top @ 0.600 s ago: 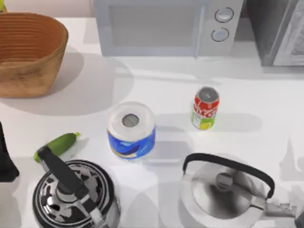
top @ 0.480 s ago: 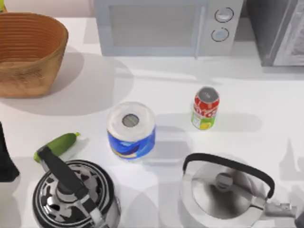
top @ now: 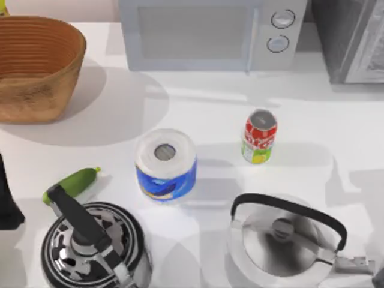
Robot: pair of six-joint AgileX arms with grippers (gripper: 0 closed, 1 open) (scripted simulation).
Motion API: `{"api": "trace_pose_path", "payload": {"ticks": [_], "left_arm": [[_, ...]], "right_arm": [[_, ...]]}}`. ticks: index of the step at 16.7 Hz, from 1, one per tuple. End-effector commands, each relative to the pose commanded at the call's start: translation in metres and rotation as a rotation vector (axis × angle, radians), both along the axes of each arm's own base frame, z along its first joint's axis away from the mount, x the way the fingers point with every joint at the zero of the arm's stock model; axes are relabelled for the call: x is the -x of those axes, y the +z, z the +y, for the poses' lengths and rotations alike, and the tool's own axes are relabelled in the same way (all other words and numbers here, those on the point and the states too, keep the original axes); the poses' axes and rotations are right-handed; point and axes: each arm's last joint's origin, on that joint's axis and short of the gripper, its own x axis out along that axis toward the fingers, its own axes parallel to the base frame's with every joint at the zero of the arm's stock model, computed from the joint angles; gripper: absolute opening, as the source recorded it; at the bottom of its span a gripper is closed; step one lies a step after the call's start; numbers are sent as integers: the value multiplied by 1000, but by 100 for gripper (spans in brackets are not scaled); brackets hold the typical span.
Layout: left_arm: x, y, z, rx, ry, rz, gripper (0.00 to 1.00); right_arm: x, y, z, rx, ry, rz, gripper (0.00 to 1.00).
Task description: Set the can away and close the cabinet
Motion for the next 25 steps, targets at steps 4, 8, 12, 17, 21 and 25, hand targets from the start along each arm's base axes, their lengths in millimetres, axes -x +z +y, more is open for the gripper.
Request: {"api": "trace_pose_path", "payload": {"ticks": [4, 8, 12, 17, 21, 25], "left_arm": [[0, 0, 0, 0, 0, 0, 100], [0, 0, 0, 0, 0, 0, 100], [0, 0, 0, 0, 0, 0, 100], [0, 0, 0, 0, 0, 0, 100], [0, 0, 0, 0, 0, 0, 100], [0, 0, 0, 0, 0, 0, 100]], "right_arm": [[-47, 37, 39, -9, 15, 167, 100], [-112, 25, 104, 24, -7, 365, 100], [-153, -27, 165, 62, -42, 523, 100], [-160, -88, 196, 98, -85, 654, 100], [-159, -95, 197, 103, -91, 667, 100], [-163, -96, 195, 102, -92, 668, 100]]}}
